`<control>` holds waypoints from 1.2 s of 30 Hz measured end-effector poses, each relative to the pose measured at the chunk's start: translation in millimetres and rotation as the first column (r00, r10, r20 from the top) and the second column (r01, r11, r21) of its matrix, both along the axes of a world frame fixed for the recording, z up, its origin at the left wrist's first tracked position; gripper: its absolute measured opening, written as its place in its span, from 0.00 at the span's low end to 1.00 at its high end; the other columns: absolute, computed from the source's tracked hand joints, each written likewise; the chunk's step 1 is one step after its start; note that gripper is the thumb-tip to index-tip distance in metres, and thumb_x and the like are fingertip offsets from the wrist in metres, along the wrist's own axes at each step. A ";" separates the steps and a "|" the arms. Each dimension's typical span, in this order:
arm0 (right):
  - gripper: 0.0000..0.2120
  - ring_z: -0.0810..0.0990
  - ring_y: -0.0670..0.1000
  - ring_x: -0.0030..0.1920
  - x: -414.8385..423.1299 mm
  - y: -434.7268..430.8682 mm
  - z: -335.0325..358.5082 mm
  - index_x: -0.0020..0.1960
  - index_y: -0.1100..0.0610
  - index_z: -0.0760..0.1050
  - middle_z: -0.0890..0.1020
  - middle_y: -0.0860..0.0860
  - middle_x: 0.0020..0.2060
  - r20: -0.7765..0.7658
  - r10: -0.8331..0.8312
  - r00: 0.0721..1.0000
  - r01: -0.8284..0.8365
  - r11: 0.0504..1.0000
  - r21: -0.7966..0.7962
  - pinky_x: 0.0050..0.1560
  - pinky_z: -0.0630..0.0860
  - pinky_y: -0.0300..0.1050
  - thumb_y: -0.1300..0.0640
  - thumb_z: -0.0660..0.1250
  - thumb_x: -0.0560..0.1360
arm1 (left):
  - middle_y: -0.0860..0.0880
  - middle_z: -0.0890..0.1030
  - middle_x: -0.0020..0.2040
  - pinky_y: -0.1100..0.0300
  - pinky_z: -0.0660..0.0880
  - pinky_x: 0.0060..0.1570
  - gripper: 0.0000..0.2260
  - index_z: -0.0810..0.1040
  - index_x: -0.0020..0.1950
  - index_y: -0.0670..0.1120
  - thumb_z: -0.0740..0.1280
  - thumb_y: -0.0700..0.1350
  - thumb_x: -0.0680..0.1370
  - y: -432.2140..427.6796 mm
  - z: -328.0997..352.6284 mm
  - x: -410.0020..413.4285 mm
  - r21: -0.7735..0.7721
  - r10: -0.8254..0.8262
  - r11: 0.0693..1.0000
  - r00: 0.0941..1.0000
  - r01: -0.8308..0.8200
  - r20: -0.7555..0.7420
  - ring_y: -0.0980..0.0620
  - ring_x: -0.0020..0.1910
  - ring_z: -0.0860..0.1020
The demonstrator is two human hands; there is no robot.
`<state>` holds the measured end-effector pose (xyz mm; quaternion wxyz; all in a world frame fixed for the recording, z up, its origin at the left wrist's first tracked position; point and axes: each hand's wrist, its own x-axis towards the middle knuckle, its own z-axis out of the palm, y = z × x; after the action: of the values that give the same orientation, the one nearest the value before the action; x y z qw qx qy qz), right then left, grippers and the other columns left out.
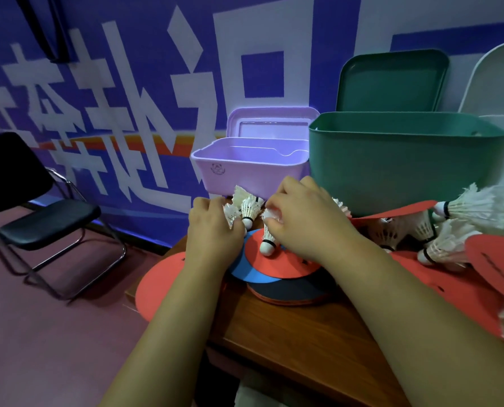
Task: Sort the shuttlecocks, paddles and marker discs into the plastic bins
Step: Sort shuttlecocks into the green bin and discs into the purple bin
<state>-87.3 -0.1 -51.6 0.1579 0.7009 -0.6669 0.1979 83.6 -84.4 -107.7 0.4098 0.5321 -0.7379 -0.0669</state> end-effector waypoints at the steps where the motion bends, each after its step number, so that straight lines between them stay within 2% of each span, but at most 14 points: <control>1: 0.16 0.72 0.56 0.57 -0.7 0.1 -2.4 0.60 0.50 0.82 0.76 0.49 0.55 -0.001 -0.003 1.000 0.003 1.000 -0.006 0.63 0.73 0.54 0.43 0.64 0.79 | 0.43 0.72 0.61 0.47 0.74 0.56 0.17 0.77 0.64 0.43 0.69 0.48 0.78 0.0 0.0 -1.1 0.002 0.015 1.000 1.000 -0.015 0.024 0.40 0.59 0.72; 4: 0.17 0.72 0.57 0.59 -0.3 -0.3 -8.8 0.60 0.51 0.81 0.75 0.50 0.56 -0.012 -0.024 1.000 0.024 1.000 -0.018 0.64 0.71 0.54 0.43 0.65 0.77 | 0.42 0.74 0.63 0.44 0.75 0.57 0.17 0.77 0.65 0.43 0.67 0.50 0.80 -0.1 1.0 -3.3 0.048 0.033 0.998 0.994 -0.038 0.103 0.39 0.61 0.72; 6: 0.16 0.72 0.58 0.59 2.5 -0.1 -11.7 0.58 0.51 0.81 0.75 0.51 0.56 -0.010 -0.045 0.999 0.045 0.998 -0.038 0.63 0.70 0.55 0.43 0.67 0.76 | 0.43 0.76 0.59 0.45 0.76 0.53 0.13 0.77 0.62 0.43 0.65 0.47 0.80 1.0 4.7 -4.4 0.051 0.036 0.998 0.994 -0.042 0.104 0.39 0.58 0.74; 8: 0.13 0.73 0.59 0.58 6.0 0.0 -13.5 0.54 0.52 0.81 0.75 0.51 0.53 0.007 -0.057 0.998 0.057 0.996 -0.071 0.61 0.71 0.55 0.46 0.69 0.74 | 0.44 0.77 0.55 0.44 0.76 0.51 0.11 0.78 0.60 0.44 0.65 0.43 0.79 1.7 9.6 -5.0 0.037 0.034 0.999 0.997 -0.037 0.075 0.40 0.55 0.75; 12: 0.05 0.73 0.59 0.58 8.0 -0.8 -13.5 0.49 0.52 0.81 0.76 0.50 0.52 0.034 -0.024 0.999 0.029 0.987 -0.155 0.62 0.71 0.55 0.54 0.71 0.73 | 0.44 0.80 0.56 0.45 0.77 0.52 0.13 0.80 0.63 0.44 0.65 0.37 0.79 -2.8 20.5 -3.6 -0.067 -0.020 0.997 0.998 0.024 0.058 0.42 0.55 0.77; 16: 0.03 0.73 0.58 0.59 2.5 -1.6 -15.3 0.49 0.49 0.82 0.78 0.48 0.51 0.106 0.058 0.993 -0.037 0.981 -0.188 0.65 0.70 0.55 0.51 0.73 0.77 | 0.45 0.80 0.58 0.59 0.70 0.45 0.14 0.80 0.66 0.44 0.66 0.39 0.81 -7.5 32.8 -6.1 -0.001 -0.028 1.000 0.997 0.028 0.075 0.49 0.51 0.77; 19: 0.03 0.74 0.57 0.58 0.0 -3.8 -17.5 0.47 0.48 0.81 0.80 0.46 0.49 0.148 0.088 0.985 -0.052 0.972 -0.231 0.65 0.68 0.53 0.50 0.73 0.78 | 0.43 0.79 0.60 0.59 0.67 0.43 0.15 0.78 0.69 0.43 0.66 0.40 0.82 -11.6 36.1 -8.2 0.075 0.011 0.997 0.997 -0.016 0.070 0.46 0.52 0.77; 21: 0.03 0.74 0.56 0.57 0.9 -5.1 -18.9 0.47 0.48 0.81 0.81 0.46 0.47 0.169 0.099 0.981 -0.051 0.962 -0.269 0.63 0.68 0.52 0.50 0.73 0.78 | 0.43 0.82 0.52 0.57 0.68 0.43 0.10 0.81 0.61 0.41 0.66 0.42 0.82 -12.3 36.4 -10.4 0.151 -0.017 0.988 0.996 0.003 0.093 0.43 0.51 0.78; 23: 0.03 0.75 0.57 0.54 1.5 -5.8 -19.8 0.46 0.48 0.81 0.82 0.45 0.44 0.195 0.120 0.974 -0.054 0.948 -0.314 0.59 0.68 0.53 0.51 0.72 0.78 | 0.47 0.80 0.41 0.56 0.67 0.35 0.07 0.80 0.48 0.43 0.66 0.45 0.80 -12.6 34.4 -11.9 0.225 -0.040 0.974 0.992 0.013 0.117 0.45 0.43 0.78; 26: 0.03 0.75 0.57 0.49 1.3 -6.4 -21.0 0.47 0.50 0.79 0.82 0.44 0.40 0.247 0.171 0.954 -0.064 0.919 -0.389 0.52 0.70 0.54 0.52 0.70 0.78 | 0.49 0.74 0.34 0.56 0.61 0.30 0.12 0.71 0.37 0.46 0.67 0.47 0.78 -14.5 29.5 -11.6 0.263 0.002 0.965 0.997 -0.020 0.072 0.50 0.34 0.71; 28: 0.03 0.75 0.56 0.47 0.9 -7.1 -20.1 0.47 0.51 0.78 0.81 0.45 0.39 0.282 0.203 0.938 -0.060 0.895 -0.443 0.50 0.72 0.55 0.53 0.69 0.79 | 0.47 0.73 0.34 0.55 0.61 0.30 0.13 0.70 0.38 0.43 0.68 0.48 0.78 -15.8 28.6 -10.6 0.303 0.053 0.950 0.997 -0.068 0.058 0.49 0.33 0.70; 31: 0.02 0.77 0.57 0.44 1.0 -5.4 -16.4 0.50 0.54 0.79 0.81 0.49 0.42 0.371 0.292 0.882 -0.071 0.858 -0.508 0.48 0.76 0.56 0.56 0.68 0.80 | 0.45 0.76 0.36 0.56 0.63 0.29 0.14 0.76 0.43 0.40 0.70 0.51 0.77 -17.6 27.8 -7.5 0.365 0.101 0.922 0.990 -0.130 0.096 0.47 0.35 0.73; 33: 0.01 0.79 0.55 0.45 1.3 -2.6 -14.2 0.52 0.55 0.78 0.81 0.49 0.45 0.457 0.346 0.819 -0.074 0.855 -0.513 0.46 0.77 0.55 0.57 0.68 0.82 | 0.45 0.76 0.35 0.56 0.63 0.30 0.16 0.76 0.41 0.41 0.70 0.54 0.76 -16.9 27.1 -4.6 0.345 0.120 0.927 0.989 -0.145 0.091 0.48 0.34 0.73; 36: 0.02 0.78 0.50 0.45 2.2 1.2 -11.1 0.53 0.55 0.78 0.81 0.47 0.47 0.525 0.344 0.778 -0.012 0.844 -0.536 0.46 0.77 0.51 0.57 0.69 0.83 | 0.48 0.77 0.37 0.56 0.67 0.32 0.16 0.75 0.41 0.44 0.74 0.56 0.75 -10.0 33.3 -0.5 0.244 0.120 0.962 0.992 -0.123 0.030 0.48 0.39 0.75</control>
<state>-85.1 1.1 -62.7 0.0945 0.5965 -0.5339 0.5917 83.1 -94.4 -74.5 0.3384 0.6235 -0.6930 -0.1284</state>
